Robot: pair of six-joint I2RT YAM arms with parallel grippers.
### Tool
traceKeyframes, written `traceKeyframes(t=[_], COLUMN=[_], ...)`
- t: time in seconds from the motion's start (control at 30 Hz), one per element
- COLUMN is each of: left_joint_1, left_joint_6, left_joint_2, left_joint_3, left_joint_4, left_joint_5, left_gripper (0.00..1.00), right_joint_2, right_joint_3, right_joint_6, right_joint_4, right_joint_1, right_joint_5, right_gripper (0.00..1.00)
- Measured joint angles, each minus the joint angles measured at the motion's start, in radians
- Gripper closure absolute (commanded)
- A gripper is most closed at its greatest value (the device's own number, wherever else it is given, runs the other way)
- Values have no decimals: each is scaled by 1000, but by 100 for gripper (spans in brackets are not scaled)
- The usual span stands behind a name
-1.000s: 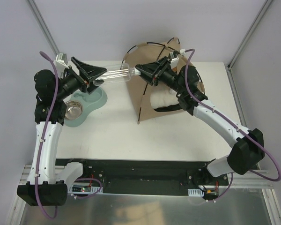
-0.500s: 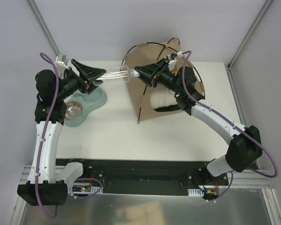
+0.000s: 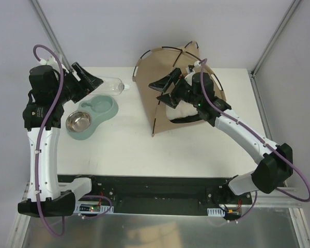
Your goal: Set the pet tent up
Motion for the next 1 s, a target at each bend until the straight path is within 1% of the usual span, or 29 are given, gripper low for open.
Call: traceKeyframes(t=[0.1,0.23,0.43,0.5,0.7,1.0], left_joint_1=[0,0,7,14,43,59], left_joint_6=[103,203,292,311,365,414], left_joint_2=[34,106,301,373,510,653], left_joint_3=[59,66,71,95,229,419], left_joint_4=[-98,-190,-251,-269,-293,-296], left_joint_5=[-106,-245,-434,-482,-604,-704], left_gripper=[56,55,55,55,56,56], right_joint_2=[-37,-102,-216,-250,-297,-296], right_joint_3=[26,60,76,76,76,76], right_joint_6=[-73,-179,-340,-387,-472,-512], right_joint_4=[-94,-197,-304,-329,-367,-386], right_joint_1=[-1,-3,-28,-42,-92,-138], right_joint_5=[40,108,222,261,338,365], right_gripper=[1,1,1,1,1,1])
